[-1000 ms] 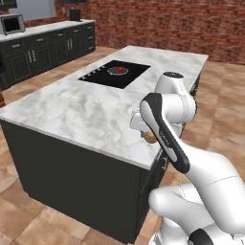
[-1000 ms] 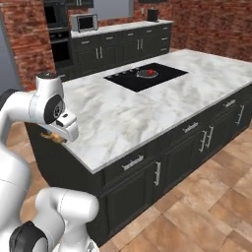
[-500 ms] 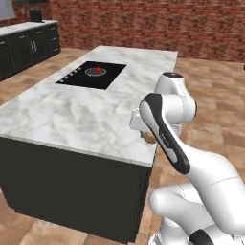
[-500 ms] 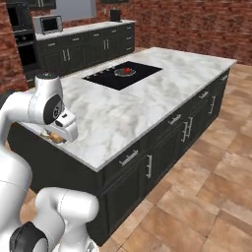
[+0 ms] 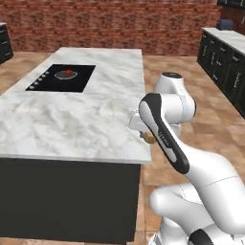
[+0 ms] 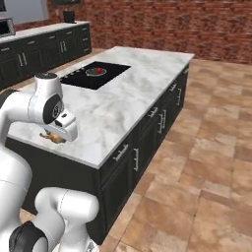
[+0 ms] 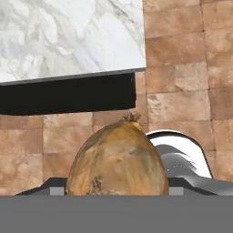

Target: Place the pan on the center burner on the stove. Then place the tomato and the onion in the pan and turn on the center burner.

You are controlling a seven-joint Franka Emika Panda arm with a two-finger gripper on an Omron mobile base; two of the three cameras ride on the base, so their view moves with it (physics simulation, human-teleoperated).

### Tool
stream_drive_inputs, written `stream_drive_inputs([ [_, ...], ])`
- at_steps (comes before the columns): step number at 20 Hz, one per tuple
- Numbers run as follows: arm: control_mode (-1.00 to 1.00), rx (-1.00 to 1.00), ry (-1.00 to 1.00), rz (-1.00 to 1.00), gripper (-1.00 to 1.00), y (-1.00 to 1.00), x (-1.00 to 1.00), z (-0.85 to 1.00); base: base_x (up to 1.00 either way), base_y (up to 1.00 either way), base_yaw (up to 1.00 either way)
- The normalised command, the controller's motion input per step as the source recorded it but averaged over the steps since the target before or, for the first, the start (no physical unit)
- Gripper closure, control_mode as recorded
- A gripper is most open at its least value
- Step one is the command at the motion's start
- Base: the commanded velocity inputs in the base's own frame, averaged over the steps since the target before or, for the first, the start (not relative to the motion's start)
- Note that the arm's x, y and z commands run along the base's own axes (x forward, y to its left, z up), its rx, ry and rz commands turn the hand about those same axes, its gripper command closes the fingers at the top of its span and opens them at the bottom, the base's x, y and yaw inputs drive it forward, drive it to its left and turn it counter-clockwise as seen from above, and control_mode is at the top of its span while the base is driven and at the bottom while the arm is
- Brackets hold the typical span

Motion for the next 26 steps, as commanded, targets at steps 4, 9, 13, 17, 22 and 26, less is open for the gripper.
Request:
stream_drive_inputs([
  [4,1.0,0.0,0.0,0.0,1.0,0.0,0.0,0.0,-0.44,0.45,-0.38],
  [9,1.0,0.0,0.0,0.0,1.0,0.0,0.0,0.0,-0.26,0.59,-0.37],
  [13,1.0,0.0,0.0,0.0,1.0,0.0,0.0,0.0,-0.11,0.85,-0.36],
  [17,1.0,0.0,0.0,0.0,1.0,0.0,0.0,0.0,-0.11,0.83,-0.35],
  [22,1.0,0.0,0.0,0.0,1.0,0.0,0.0,0.0,-0.34,0.6,-0.33],
  [26,1.0,0.0,0.0,0.0,1.0,0.0,0.0,0.0,-0.34,0.67,-0.33],
])
